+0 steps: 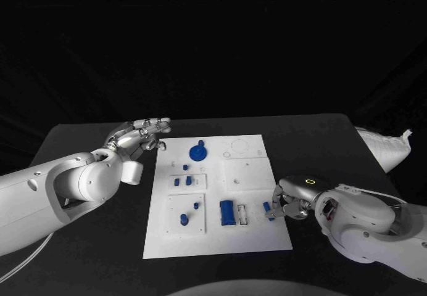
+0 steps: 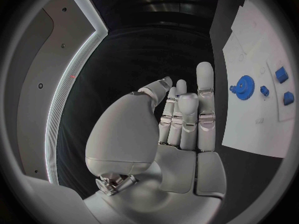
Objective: Assemble the parts on the task board
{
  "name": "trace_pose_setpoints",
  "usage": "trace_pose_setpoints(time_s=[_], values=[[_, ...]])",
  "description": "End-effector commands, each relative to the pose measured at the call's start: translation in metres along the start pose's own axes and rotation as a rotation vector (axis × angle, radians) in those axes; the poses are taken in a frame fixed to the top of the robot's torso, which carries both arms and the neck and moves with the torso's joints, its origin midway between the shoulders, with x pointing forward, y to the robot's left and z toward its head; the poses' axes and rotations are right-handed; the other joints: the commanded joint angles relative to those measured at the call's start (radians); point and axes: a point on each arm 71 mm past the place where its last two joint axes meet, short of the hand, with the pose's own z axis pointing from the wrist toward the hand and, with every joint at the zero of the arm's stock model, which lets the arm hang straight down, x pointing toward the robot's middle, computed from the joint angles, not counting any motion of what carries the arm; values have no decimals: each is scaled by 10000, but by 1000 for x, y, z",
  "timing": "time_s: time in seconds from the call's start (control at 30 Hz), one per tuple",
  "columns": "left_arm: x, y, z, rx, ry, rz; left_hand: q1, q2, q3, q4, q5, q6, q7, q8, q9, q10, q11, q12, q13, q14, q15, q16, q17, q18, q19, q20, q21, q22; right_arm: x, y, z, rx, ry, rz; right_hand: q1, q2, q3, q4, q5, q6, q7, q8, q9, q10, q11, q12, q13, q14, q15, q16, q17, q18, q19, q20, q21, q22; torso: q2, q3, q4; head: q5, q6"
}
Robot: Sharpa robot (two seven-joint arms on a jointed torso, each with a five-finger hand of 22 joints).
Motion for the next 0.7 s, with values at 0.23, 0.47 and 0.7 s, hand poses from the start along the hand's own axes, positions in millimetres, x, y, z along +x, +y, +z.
trace_pose_setpoints(time_s=[0.23,0.47,0.7], values=[[2,-1,0,66,205,-104,-94,9,-64,-12,18,-67,18,39,5,-62,-4,49,12,-66,-2,14,-7,180,-40,42,-61,-13,2,3,3,-37,-73,-380,41,77,70,17,70,49,-16,10,-3,880,-127,12,2193,918,-58,-9,2111,-10,213,-23,9,167,-2,-10,-8,9,-56],[2,-1,0,60,208,-105,-94,9,-64,-12,18,-67,18,39,5,-62,-4,49,12,-66,-2,14,-7,180,-40,42,-61,-13,6,6,7,-117,136,-895,939,114,787,-442,-1084,41,-42,-45,12,870,-160,-25,2183,913,-102,-22,2094,-12,213,-71,-2,175,-5,-3,1,16,-65],[2,-1,0,56,208,-105,-94,9,-64,-12,18,-67,18,39,5,-62,-4,49,12,-66,-2,14,-7,180,-40,42,-61,-13,13,13,10,-300,336,-1329,1625,-98,1880,-838,-1483,57,-69,-139,-28,857,-183,-68,2172,913,-119,-26,2095,-14,214,-87,-10,188,-9,-8,20,19,-100]])
